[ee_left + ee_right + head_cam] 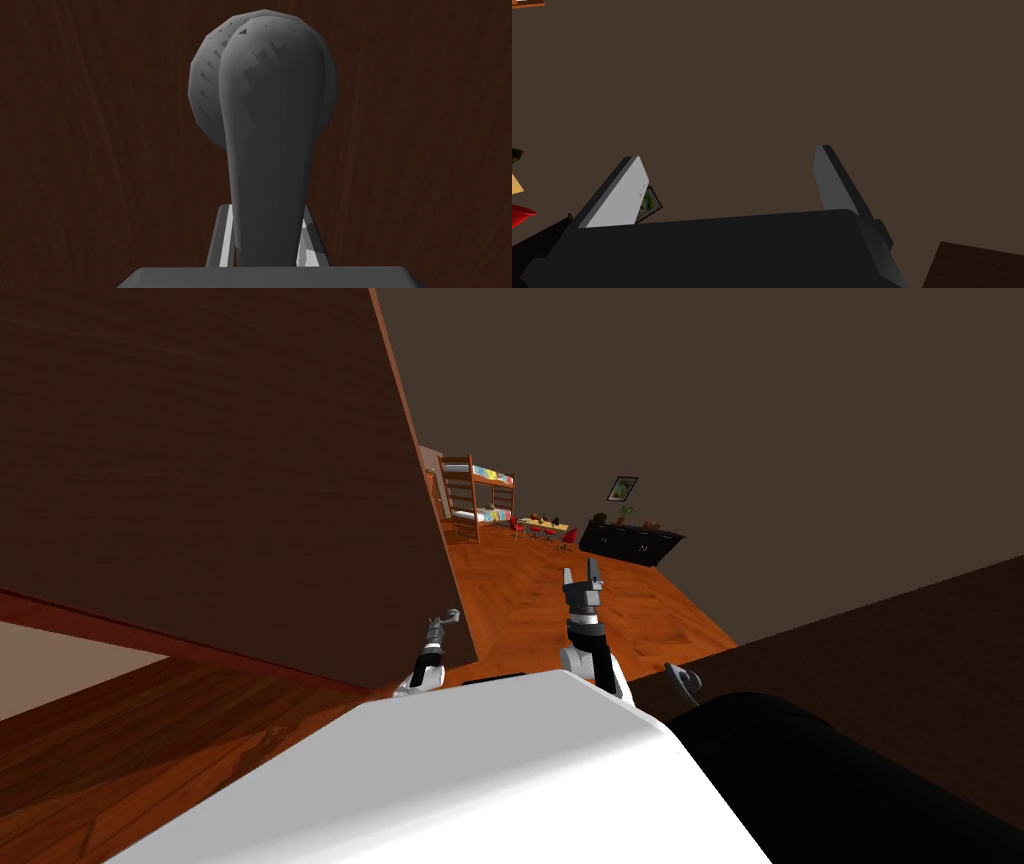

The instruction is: Push the door open

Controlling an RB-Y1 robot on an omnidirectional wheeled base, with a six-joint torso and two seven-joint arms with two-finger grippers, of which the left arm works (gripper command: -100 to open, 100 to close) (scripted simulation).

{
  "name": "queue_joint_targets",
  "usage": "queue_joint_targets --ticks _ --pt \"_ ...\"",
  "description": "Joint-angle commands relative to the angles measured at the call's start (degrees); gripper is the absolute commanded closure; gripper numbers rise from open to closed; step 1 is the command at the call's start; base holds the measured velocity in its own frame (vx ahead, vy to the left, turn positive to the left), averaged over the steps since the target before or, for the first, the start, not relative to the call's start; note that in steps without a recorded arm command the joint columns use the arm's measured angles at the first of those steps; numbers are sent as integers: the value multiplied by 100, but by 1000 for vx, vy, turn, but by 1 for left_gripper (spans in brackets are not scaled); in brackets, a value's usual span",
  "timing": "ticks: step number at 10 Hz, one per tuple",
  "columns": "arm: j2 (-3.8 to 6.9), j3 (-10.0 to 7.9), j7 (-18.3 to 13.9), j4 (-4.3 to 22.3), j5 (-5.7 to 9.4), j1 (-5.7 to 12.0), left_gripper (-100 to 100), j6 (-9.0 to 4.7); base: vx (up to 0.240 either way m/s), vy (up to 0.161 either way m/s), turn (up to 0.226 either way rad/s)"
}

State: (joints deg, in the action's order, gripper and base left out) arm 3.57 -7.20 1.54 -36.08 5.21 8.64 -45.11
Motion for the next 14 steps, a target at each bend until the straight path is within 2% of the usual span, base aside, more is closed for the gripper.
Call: queue_joint_targets --ticks 1,2,7,13,14 --pt "0 0 0 0 0 0 100 0 71 -25 44" --pt "44 -87 28 -8 49 2 100 -5 113 -54 43" --pt "88 -309 114 0 182 -7 100 -13 162 -48 40" --pt "72 -603 227 10 357 -18 100 -23 175 -78 56" --pt "130 -622 215 67 361 -45 100 -37 78 -22 53"
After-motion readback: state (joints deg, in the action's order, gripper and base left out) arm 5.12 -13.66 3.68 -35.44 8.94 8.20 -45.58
